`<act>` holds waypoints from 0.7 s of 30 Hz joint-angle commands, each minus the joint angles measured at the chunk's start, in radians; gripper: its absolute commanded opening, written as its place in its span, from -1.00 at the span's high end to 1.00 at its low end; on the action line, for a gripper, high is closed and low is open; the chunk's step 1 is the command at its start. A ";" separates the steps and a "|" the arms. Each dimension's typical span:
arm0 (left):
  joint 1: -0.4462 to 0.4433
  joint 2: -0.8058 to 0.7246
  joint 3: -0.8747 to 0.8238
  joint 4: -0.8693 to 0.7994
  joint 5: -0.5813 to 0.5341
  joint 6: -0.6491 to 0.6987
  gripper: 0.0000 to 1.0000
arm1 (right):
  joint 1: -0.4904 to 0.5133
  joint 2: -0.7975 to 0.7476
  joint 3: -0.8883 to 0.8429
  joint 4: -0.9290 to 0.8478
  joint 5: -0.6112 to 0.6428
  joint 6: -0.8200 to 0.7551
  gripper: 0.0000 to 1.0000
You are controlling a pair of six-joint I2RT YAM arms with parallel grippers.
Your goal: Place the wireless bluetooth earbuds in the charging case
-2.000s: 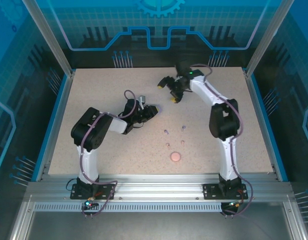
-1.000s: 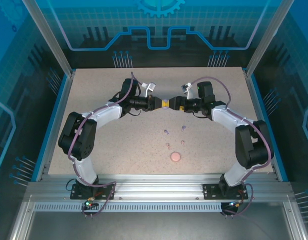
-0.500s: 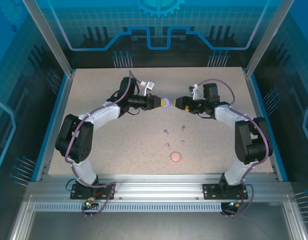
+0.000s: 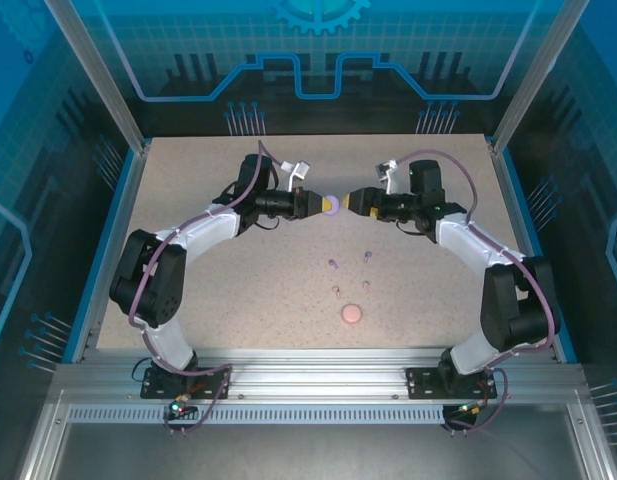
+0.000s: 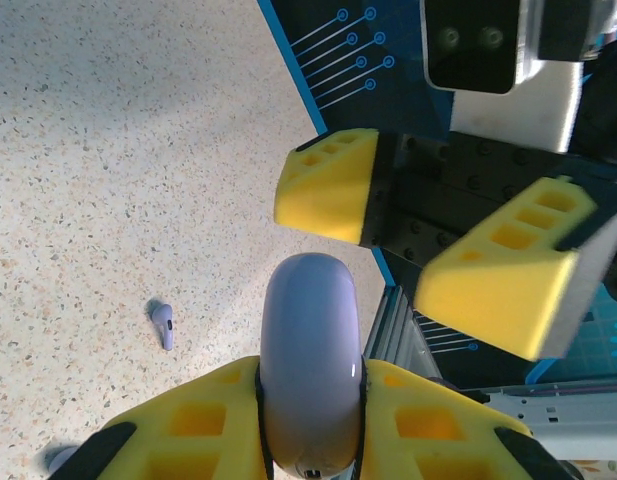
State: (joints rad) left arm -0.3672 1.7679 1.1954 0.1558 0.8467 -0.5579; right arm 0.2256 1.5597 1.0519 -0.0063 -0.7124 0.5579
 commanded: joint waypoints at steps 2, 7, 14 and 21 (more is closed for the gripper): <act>0.002 0.013 -0.007 0.031 0.027 -0.001 0.97 | 0.049 0.046 0.069 -0.032 -0.011 0.001 -0.54; 0.001 0.006 -0.009 0.040 0.027 -0.010 0.97 | 0.072 0.102 0.087 -0.037 0.018 -0.006 -0.52; 0.001 -0.021 -0.011 0.040 0.034 -0.011 0.99 | 0.013 0.153 0.015 0.020 0.027 0.014 -0.46; -0.002 -0.035 -0.014 0.048 0.036 -0.016 0.99 | 0.012 0.189 0.002 0.065 0.003 0.046 -0.43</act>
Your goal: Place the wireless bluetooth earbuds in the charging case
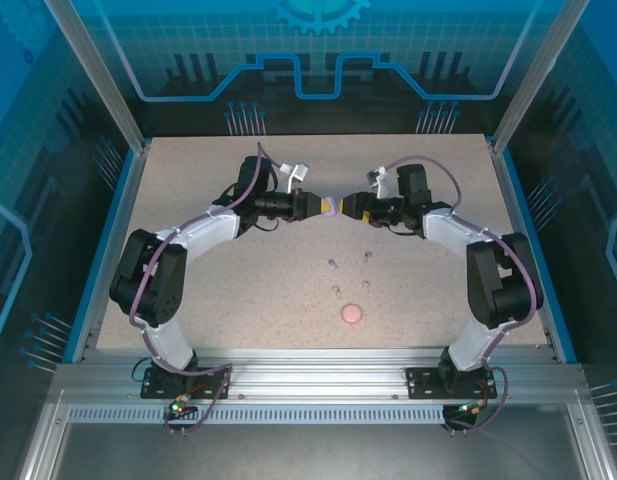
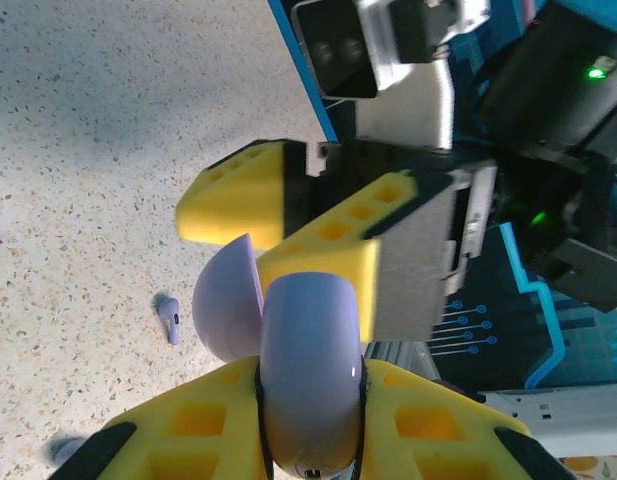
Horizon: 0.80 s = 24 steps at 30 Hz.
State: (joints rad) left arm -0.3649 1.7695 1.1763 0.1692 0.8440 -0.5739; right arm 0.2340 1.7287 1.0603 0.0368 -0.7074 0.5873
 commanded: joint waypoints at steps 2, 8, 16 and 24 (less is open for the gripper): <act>-0.004 -0.033 0.005 0.034 0.039 -0.001 0.99 | 0.008 0.022 -0.003 0.020 -0.004 0.014 -0.43; -0.004 -0.026 0.005 0.031 0.036 0.001 1.00 | -0.026 -0.046 -0.032 -0.006 -0.032 -0.016 -0.41; -0.005 -0.025 0.005 0.026 0.053 0.003 1.00 | -0.054 -0.110 -0.048 -0.024 -0.142 -0.072 -0.41; -0.008 -0.027 0.005 0.033 0.053 -0.004 1.00 | -0.009 -0.058 0.027 -0.043 -0.144 -0.071 -0.29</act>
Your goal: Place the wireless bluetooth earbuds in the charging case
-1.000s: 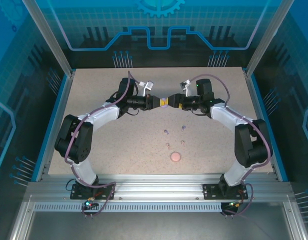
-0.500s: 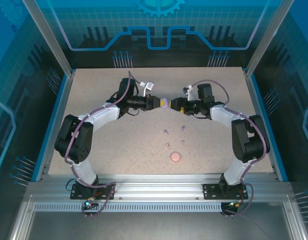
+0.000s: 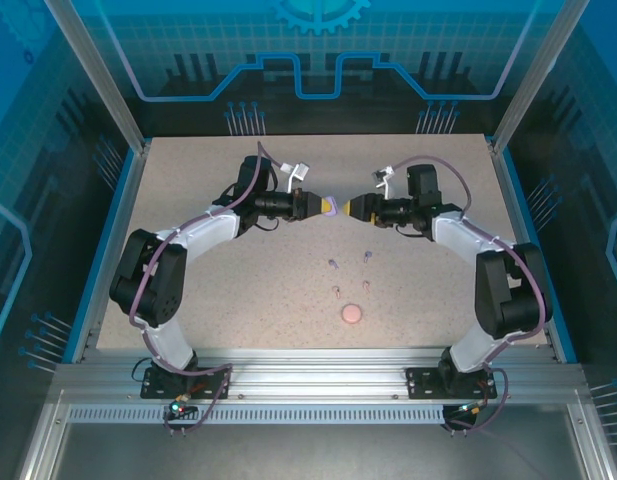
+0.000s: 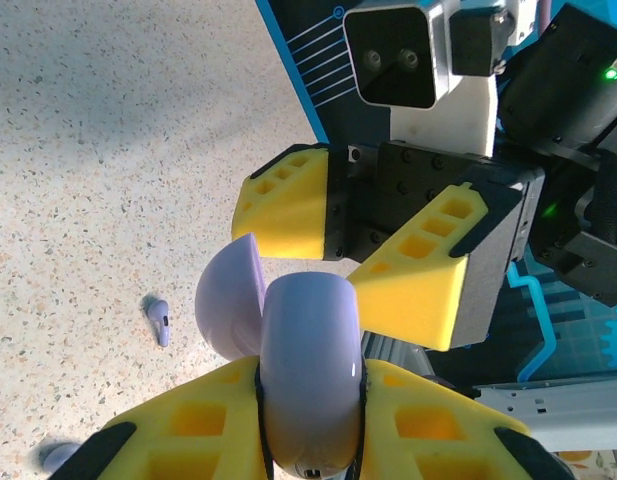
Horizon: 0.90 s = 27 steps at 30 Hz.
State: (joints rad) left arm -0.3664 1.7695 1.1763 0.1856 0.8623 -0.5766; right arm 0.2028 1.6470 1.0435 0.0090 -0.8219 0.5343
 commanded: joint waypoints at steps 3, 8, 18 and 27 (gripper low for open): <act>-0.009 -0.030 0.005 0.016 0.038 -0.002 1.00 | 0.037 0.035 0.059 -0.017 -0.028 -0.017 -0.25; -0.013 -0.038 0.002 0.018 0.038 -0.003 1.00 | 0.046 0.055 0.072 -0.027 -0.021 -0.022 -0.14; -0.015 -0.047 -0.001 0.011 0.040 -0.001 1.00 | 0.046 0.084 0.067 -0.006 -0.021 -0.006 0.11; -0.019 -0.036 0.000 0.017 0.041 -0.003 1.00 | 0.065 0.105 0.096 -0.001 -0.042 0.003 0.33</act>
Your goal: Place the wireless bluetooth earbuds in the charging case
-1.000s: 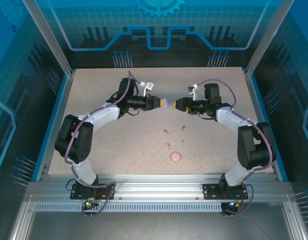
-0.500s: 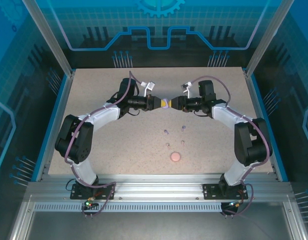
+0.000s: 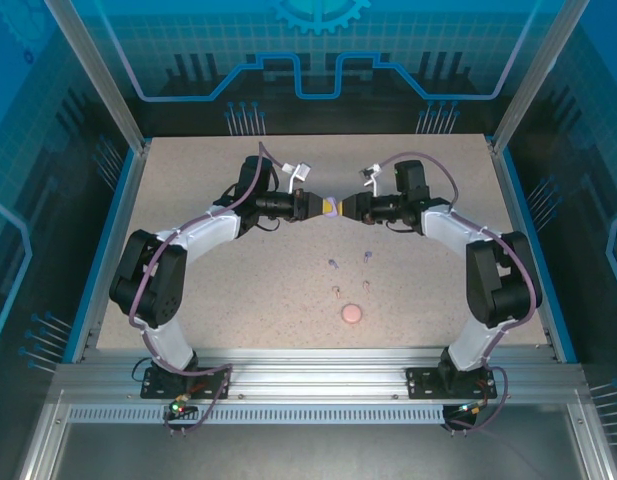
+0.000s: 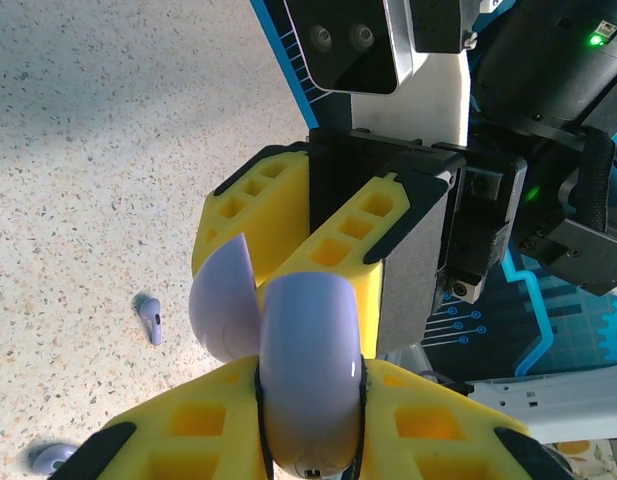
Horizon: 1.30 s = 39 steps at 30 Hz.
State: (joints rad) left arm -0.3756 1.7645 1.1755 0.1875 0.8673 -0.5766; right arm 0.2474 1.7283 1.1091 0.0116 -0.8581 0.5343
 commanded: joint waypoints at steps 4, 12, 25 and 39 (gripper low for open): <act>-0.013 -0.030 -0.003 0.016 0.036 -0.003 1.00 | 0.033 0.030 0.047 -0.007 -0.005 0.005 0.41; -0.013 -0.032 -0.013 0.020 0.035 -0.006 1.00 | 0.038 0.028 0.060 -0.028 0.001 -0.006 0.82; 0.016 -0.034 0.006 -0.062 -0.079 0.044 -0.55 | 0.037 0.013 0.158 -0.291 0.141 -0.153 1.00; 0.082 0.146 0.386 -0.756 0.086 0.489 -0.64 | 0.032 0.131 0.421 -0.656 0.292 -0.657 1.00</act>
State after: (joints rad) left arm -0.3000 1.8400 1.5082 -0.3408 0.8642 -0.2314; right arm 0.2760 1.8351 1.4956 -0.5564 -0.5804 0.0067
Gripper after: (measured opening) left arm 0.828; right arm 0.056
